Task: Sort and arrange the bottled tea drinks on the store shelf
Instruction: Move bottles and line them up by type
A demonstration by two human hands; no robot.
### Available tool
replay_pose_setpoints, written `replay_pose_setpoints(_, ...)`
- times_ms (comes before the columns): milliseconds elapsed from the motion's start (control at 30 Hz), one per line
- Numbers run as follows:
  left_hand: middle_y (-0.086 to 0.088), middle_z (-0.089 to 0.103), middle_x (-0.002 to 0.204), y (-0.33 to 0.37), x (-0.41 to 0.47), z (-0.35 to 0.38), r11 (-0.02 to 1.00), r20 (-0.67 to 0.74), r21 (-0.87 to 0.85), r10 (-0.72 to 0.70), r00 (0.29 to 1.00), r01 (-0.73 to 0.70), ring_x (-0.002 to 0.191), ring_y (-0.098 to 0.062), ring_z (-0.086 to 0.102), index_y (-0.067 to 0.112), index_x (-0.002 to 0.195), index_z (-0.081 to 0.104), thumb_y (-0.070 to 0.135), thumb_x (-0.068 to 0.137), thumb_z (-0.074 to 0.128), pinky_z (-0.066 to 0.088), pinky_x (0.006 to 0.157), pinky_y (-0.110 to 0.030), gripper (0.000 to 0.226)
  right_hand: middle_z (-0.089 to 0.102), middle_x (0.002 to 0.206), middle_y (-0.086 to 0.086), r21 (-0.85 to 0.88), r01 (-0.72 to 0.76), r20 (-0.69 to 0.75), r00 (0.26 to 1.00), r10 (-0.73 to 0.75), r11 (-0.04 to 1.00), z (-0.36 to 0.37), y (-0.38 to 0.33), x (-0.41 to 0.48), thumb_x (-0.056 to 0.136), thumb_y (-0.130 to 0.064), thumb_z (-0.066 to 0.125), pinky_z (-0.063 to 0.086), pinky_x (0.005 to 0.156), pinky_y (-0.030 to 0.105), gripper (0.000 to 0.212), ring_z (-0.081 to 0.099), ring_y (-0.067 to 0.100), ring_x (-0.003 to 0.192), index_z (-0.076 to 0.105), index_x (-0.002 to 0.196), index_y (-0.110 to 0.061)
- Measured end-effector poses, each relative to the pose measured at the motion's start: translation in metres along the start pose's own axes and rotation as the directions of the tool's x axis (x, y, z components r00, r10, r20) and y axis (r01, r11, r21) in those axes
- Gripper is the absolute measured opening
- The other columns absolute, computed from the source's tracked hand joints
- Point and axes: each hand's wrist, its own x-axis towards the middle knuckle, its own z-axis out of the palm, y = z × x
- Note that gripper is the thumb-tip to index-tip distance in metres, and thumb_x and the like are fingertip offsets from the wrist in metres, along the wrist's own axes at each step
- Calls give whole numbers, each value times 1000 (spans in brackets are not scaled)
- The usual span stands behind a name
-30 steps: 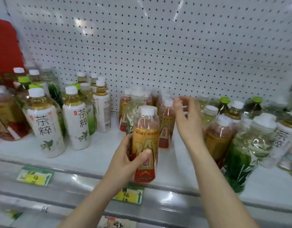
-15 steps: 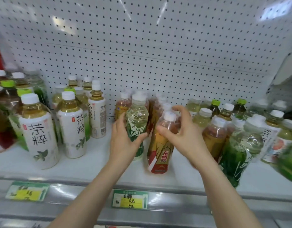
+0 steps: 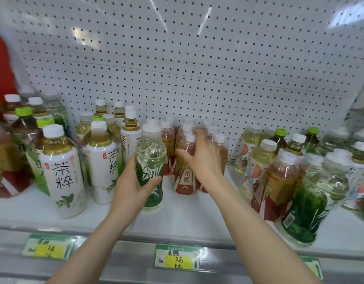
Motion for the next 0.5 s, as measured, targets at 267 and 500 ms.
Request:
replay_pose_setpoints(267, 20, 56, 129, 3, -3, -4, 998, 46, -58, -8, 999, 11, 120, -10, 54, 44, 141, 35, 43, 75, 78, 47, 99, -39, 78, 52, 136, 12, -212, 55, -7, 998, -58, 976, -8, -9, -7, 96, -49, 54, 46, 94, 39, 66, 46, 29, 124, 36, 148, -13)
replay_pose_setpoints(500, 56, 50, 97, 31, -19, 36, 985, 229, -173, 53, 972, -13, 93, 26, 49, 57, 128, 38, 55, 66, 78, 41, 79, -12, 74, 56, 125, 12, -159, -131, -534, 845, 26, 979, -73, 53, -76, 92, -15, 63, 34, 98, 30, 46, 48, 27, 114, 51, 136, -8)
